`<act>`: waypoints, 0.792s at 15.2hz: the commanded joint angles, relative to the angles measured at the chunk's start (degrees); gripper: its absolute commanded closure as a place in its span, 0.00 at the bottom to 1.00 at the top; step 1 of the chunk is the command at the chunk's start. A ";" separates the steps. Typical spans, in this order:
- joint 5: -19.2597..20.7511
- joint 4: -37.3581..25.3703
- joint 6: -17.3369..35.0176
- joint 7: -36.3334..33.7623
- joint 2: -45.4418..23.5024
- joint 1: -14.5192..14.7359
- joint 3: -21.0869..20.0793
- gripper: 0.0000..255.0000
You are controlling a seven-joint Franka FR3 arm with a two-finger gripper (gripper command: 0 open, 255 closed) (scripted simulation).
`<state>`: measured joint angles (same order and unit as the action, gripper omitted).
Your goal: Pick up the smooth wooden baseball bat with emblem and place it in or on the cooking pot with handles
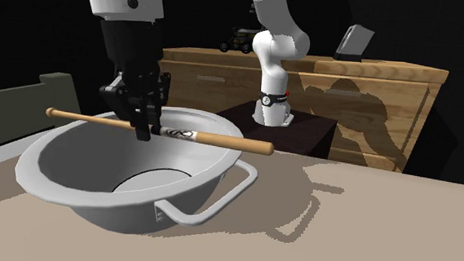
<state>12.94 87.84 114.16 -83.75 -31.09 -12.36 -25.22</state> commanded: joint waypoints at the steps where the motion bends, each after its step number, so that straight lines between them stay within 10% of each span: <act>1: 0.05 0.00 0.13 0.02 -0.30 -0.01 0.09 0.00; 12: -1.01 -4.37 -6.06 0.70 1.70 0.02 -0.53 0.00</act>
<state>12.05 83.42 108.41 -83.07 -29.71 -12.28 -25.68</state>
